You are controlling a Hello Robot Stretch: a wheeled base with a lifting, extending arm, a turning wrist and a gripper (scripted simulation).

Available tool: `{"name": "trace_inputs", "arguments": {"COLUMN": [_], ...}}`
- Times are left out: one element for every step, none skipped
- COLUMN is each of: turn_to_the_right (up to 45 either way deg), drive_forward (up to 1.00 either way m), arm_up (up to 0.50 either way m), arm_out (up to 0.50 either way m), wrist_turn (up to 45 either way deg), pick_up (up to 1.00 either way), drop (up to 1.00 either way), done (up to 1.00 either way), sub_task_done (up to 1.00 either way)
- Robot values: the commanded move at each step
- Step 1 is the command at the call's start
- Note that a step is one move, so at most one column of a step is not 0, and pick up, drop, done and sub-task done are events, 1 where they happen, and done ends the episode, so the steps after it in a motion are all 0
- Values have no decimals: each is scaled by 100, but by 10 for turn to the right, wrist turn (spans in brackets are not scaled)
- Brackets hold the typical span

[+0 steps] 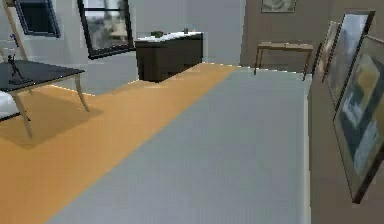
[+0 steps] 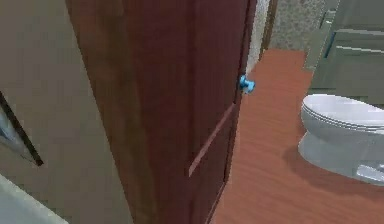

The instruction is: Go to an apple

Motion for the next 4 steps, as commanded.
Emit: {"name": "trace_inputs", "arguments": {"turn_to_the_right": [-120, 0, -30, 0], "drive_forward": [0, 100, 0, 100], "arm_up": [0, 0, 0, 0], "arm_out": [0, 0, 0, 0], "wrist_turn": [0, 0, 0, 0], "pick_up": [0, 0, 0, 0], "drop": [0, 0, 0, 0], "done": [0, 0, 0, 0], "sub_task_done": [0, 0, 0, 0]}}
